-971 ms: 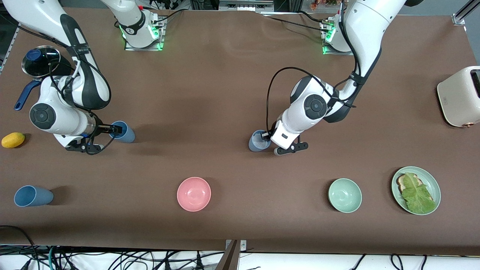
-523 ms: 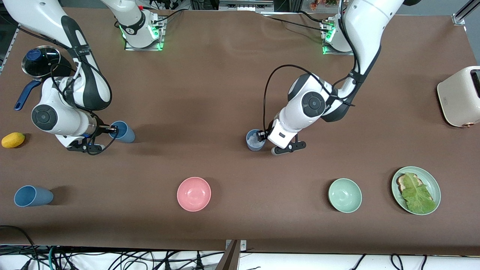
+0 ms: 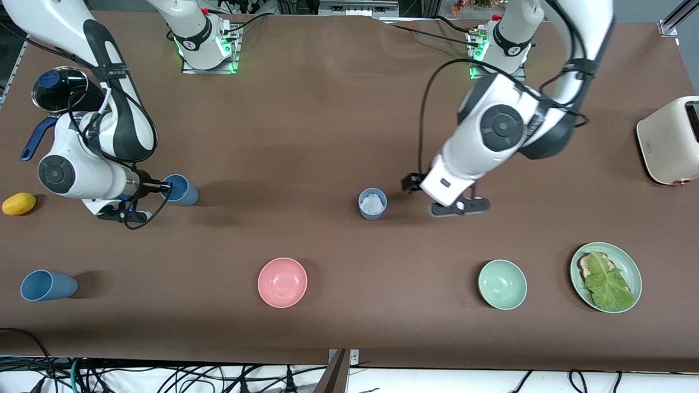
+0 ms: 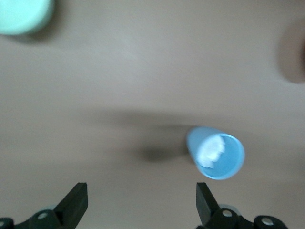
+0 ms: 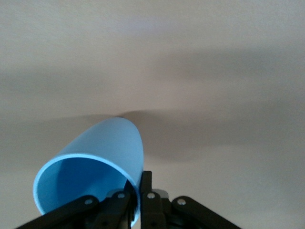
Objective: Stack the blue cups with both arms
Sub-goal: 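Lift the tall cup with the right gripper while the left gripper withdraws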
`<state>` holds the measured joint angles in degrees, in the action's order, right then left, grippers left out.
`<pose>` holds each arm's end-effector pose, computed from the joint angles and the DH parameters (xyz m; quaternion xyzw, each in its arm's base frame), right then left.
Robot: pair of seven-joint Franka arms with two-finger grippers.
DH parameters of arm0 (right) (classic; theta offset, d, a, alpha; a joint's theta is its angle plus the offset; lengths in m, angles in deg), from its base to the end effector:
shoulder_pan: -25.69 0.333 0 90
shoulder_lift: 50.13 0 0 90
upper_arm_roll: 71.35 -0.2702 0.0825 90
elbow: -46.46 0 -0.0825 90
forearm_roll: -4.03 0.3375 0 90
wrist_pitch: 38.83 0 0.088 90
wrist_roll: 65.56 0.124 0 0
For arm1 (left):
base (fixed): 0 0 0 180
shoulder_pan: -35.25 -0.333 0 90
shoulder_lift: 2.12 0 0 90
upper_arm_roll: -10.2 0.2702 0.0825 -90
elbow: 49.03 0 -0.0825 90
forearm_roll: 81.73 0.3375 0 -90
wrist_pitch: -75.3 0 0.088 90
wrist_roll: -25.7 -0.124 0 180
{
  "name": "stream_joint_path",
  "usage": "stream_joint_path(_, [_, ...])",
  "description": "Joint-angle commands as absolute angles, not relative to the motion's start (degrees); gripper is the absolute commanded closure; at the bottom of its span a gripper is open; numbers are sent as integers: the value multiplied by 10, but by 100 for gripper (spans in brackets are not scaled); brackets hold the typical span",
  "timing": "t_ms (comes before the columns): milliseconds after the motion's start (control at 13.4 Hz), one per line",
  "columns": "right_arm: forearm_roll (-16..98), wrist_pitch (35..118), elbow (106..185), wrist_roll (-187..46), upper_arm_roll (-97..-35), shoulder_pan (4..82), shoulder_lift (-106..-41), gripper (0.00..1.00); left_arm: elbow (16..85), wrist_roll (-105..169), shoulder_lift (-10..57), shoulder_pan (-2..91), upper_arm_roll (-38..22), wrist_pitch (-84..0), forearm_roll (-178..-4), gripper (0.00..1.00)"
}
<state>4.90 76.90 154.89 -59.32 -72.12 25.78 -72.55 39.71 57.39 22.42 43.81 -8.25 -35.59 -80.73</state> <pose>0.5411 0.0091 0.2503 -0.9900 0.0509 0.1319 0.0008 0.5555 -0.2571 0.3708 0.9970 0.0505 -0.0371 0.0455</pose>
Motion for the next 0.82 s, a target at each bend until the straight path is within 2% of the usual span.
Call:
stream_joint_path(0, [59, 708, 1493, -520, -722, 304, -724, 100, 336, 487, 226, 404, -85, -279, -786, 0])
stream_joint_path(224, [84, 649, 1424, -405, -722, 370, -727, 100, 328, 431, 179, 364, -84, -211, -776, 0])
stream_joint_path(448, [138, 637, 1376, -280, -722, 431, -739, 100, 324, 385, 120, 296, -88, -175, -776, 0])
stream_joint_path(747, [173, 637, 1323, -187, -724, 496, -745, 100, 324, 248, 109, 246, -76, -145, -805, 0])
